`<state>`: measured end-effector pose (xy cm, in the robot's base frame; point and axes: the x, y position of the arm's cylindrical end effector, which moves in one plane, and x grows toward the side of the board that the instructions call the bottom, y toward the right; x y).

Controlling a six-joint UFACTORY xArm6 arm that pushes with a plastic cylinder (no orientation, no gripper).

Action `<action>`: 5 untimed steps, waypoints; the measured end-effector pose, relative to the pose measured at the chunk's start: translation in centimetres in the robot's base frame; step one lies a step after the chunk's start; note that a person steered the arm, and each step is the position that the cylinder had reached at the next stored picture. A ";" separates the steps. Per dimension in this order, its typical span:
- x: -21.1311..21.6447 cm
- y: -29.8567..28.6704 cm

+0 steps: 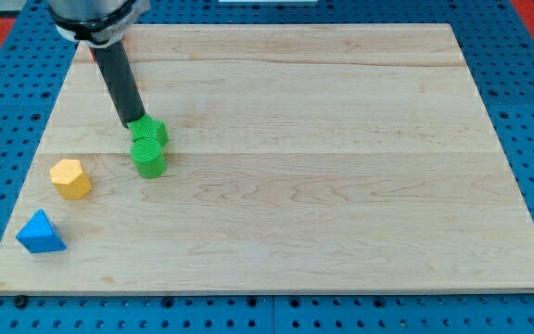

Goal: Push the yellow hexagon to the bottom right

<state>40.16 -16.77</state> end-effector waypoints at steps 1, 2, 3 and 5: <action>1.5 1.1; 1.6 1.1; 1.6 0.3; 2.3 -6.4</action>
<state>42.48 -23.19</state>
